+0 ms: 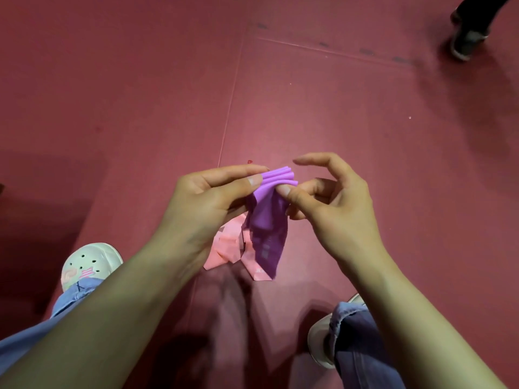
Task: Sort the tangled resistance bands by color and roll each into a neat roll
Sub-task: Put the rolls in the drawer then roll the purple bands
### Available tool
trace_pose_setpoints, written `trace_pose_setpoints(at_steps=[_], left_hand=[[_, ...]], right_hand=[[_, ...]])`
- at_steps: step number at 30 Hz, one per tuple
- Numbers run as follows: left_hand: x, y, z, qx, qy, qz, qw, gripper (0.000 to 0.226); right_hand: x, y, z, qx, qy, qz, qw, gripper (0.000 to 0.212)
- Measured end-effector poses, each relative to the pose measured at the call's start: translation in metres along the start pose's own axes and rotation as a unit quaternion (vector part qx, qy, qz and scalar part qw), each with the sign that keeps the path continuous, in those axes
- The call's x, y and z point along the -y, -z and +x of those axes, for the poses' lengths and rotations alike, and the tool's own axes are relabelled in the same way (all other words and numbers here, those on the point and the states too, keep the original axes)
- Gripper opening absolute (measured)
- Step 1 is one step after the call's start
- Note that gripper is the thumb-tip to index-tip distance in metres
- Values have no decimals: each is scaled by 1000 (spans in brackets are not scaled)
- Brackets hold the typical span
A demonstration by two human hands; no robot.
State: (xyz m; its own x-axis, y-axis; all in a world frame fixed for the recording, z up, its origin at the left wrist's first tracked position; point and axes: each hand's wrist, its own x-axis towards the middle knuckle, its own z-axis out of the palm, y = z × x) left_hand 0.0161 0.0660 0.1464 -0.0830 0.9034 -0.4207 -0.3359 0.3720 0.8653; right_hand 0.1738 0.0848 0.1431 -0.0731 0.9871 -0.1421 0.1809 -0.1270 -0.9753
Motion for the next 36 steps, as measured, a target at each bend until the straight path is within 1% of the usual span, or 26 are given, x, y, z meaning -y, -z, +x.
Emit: trace_pose_setpoints(at_steps=[2,4,6,7,11,16,19,25,27,30,31,34,36], left_hand=[[0,-1,0,3,-7,2,1000,17],[1,-1,-1,11,-26,21,999,29],[1,-2,-3,18,-55,56,997,40],[1,-3,-4,19,-69,70,995,40],[5,-2,-1,0,-102,84,991,25],[7,1,1,-7,-109,90,990,22],[7,1,2,-21,-117,107,987,21],[6,3,2,-32,-130,132,982,21],[6,4,3,-29,-127,127,983,24],[7,5,5,-19,-96,76,992,41],[7,5,5,-20,-87,63,994,42],[7,7,6,-16,-71,43,996,28],[8,7,6,-9,-73,52,996,27]], right_hand=[[-1,-1,1,3,3,-4,1000,21],[-2,-2,2,-3,-3,0,1000,13],[-2,-2,2,-11,-9,11,1000,11],[-1,-2,2,-13,-11,17,1000,12],[-2,-2,2,-12,-10,12,1000,13],[0,-3,2,-34,2,-34,999,25],[1,-4,2,-41,6,-35,999,21],[1,-6,2,-20,0,12,1000,15],[1,-6,2,-26,5,15,1000,14],[1,-8,3,-39,6,34,999,14],[1,-8,3,-43,4,38,998,12],[0,-9,4,-46,-1,45,998,10],[0,-9,4,-49,-3,48,998,10]])
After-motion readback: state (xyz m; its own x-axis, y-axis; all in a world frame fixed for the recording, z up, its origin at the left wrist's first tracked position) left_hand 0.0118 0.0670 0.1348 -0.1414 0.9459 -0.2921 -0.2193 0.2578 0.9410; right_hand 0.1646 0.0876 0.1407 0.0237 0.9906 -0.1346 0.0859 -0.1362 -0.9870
